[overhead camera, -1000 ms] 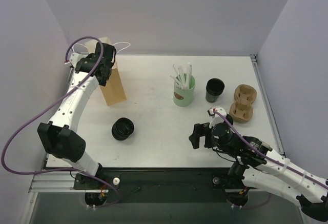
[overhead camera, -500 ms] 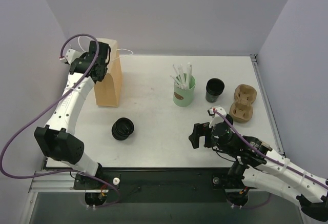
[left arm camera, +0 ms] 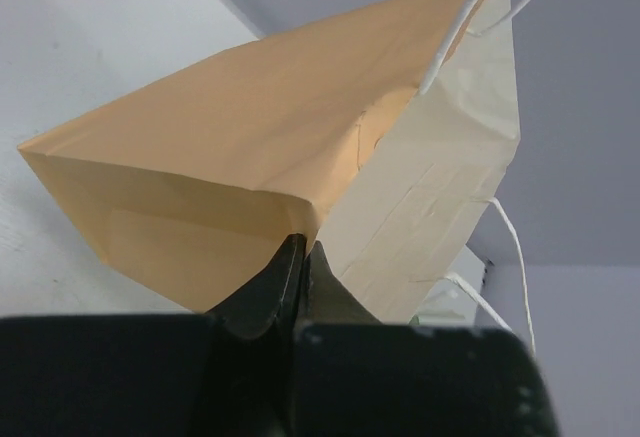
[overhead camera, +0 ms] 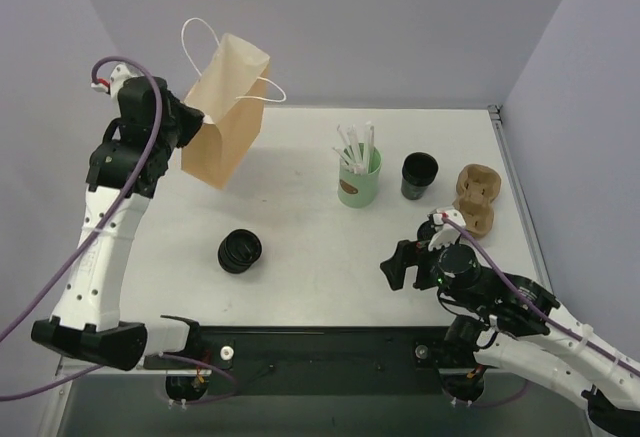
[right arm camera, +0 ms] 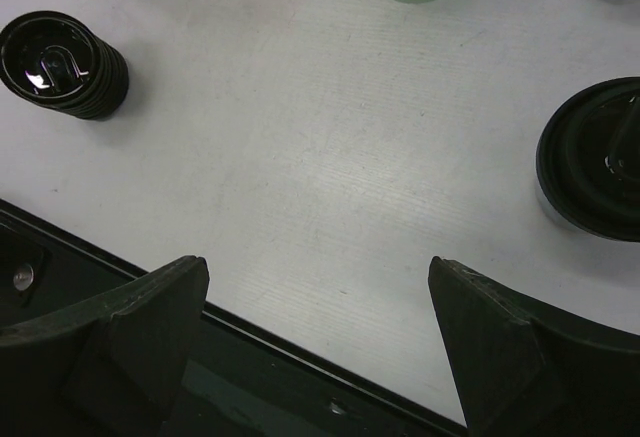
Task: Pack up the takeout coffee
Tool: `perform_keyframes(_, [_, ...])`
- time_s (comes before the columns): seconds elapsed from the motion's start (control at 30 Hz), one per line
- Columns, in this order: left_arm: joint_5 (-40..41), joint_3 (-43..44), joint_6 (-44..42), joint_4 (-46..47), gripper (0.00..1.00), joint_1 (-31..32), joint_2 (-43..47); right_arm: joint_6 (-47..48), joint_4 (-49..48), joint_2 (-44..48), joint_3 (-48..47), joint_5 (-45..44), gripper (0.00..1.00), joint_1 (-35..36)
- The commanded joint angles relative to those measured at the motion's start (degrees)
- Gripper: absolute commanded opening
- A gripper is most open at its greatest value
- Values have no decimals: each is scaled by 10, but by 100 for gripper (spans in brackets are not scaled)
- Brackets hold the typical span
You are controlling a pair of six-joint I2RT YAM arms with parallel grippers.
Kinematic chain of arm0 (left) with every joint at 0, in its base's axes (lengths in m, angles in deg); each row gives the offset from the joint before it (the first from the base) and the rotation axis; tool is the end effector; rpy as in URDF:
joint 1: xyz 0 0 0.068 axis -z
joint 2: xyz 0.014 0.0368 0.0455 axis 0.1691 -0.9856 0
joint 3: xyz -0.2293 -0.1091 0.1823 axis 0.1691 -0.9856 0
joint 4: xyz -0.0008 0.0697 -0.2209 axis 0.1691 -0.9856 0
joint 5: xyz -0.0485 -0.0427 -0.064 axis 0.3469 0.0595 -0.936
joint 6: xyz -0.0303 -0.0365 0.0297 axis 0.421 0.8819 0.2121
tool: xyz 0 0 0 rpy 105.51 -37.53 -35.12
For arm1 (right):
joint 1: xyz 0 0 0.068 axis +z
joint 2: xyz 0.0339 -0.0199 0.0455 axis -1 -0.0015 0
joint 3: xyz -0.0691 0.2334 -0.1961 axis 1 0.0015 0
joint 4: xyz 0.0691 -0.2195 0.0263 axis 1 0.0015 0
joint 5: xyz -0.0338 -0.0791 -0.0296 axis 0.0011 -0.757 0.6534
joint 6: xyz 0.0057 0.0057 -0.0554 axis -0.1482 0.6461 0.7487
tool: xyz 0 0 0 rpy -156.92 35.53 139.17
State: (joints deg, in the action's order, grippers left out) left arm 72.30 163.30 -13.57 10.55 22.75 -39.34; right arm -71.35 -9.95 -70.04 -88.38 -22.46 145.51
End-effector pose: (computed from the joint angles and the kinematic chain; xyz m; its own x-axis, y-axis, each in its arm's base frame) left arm 0.2210 -0.0379 0.4955 -0.1720 -0.7493 -0.6396 -0.3808 0.6493 -0.6583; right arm 0.0418 0.0445 0.3203 -0.5348 0.1519 -0.8312 -0.4554 0.7768 0.4350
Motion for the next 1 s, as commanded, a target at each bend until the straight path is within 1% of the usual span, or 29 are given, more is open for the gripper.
perform_keyframes(0.0, [-166, -14, -48, 53, 0, -2, 60, 5, 55, 21, -53, -42, 100, 1])
perform_keyframes(0.1, [-228, -41, -33, 50, 0, -1, 99, 5, 80, 39, -84, -58, 100, 1])
perform_keyframes(0.2, [-313, -61, -31, 50, 0, -1, 134, 1, 111, 56, -124, -70, 100, 1])
perform_keyframes(0.23, [-365, -62, -37, 46, 0, -1, 145, -2, 119, 59, -147, -74, 100, 0])
perform_keyframes(0.33, [-424, -64, -49, 1, 0, -1, 167, -12, 143, 81, -172, -93, 100, 1])
perform_keyframes(0.37, [-443, -79, -51, -14, 0, 2, 176, -15, 153, 94, -180, -100, 100, 1])
perform_keyframes(0.47, [-481, -114, -58, -17, 0, 4, 220, -24, 168, 116, -194, -120, 100, 1])
perform_keyframes(0.53, [-492, -148, -62, -18, 0, 4, 248, -32, 176, 124, -197, -127, 100, 0])
perform_keyframes(0.63, [-528, -188, -61, -8, 0, 3, 268, -44, 192, 138, -202, -139, 100, 1])
perform_keyframes(0.77, [-552, -233, -60, 15, 0, 8, 270, -49, 207, 138, -196, -168, 100, 1])
perform_keyframes(0.87, [-548, -258, -75, 26, 0, 25, 253, -51, 218, 130, -197, -196, 100, 1])
perform_keyframes(0.97, [-540, -292, -68, 66, 0, 68, 228, -51, 221, 120, -201, -209, 100, 2])
